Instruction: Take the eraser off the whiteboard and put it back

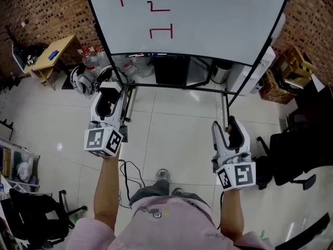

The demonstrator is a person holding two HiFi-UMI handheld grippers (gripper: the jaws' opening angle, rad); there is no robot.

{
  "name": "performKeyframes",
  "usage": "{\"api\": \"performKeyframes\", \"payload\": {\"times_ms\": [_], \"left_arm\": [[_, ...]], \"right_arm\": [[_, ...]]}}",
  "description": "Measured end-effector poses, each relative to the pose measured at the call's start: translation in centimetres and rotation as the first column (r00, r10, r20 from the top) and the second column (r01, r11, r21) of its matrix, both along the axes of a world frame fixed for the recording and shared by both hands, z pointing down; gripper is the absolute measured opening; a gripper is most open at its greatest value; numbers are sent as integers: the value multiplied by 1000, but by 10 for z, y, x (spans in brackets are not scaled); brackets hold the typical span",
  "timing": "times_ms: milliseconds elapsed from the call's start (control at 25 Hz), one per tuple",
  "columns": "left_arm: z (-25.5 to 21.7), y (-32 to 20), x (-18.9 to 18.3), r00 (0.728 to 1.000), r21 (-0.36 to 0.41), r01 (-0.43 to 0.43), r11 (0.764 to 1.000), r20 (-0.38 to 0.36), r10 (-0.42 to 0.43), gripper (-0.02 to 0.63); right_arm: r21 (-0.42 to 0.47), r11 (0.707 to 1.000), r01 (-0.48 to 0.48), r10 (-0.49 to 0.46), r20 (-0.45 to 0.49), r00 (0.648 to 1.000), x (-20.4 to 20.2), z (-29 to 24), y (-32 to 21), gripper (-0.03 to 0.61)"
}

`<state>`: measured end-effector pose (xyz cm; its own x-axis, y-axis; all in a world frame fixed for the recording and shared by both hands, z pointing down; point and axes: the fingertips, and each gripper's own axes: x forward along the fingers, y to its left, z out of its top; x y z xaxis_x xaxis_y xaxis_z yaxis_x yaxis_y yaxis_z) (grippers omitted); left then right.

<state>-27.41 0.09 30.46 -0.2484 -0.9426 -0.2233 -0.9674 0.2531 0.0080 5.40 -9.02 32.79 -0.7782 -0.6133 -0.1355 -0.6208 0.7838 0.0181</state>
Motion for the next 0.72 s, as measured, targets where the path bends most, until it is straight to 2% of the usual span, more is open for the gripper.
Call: {"api": "performKeyframes", "payload": {"times_ms": [120,280,560,720], "left_arm": [[0,25,37,1000,-4,-2,1000,-22,2,264],[8,52,67,1000,-10,-9,1000,-26,9,264],[18,81,89,995,-4,-44,999,-88,43,264],[13,105,91,994,-3,-70,998,-81,70,264]], "right_arm": [[-10,1000,3,-3,3,1000,27,3,19,209],[-14,1000,1,-1,8,1000,50,6,44,209],[-16,999,-45,46,15,999,69,2,71,209],[-24,998,-64,65,18,998,61,4,91,209]]}}
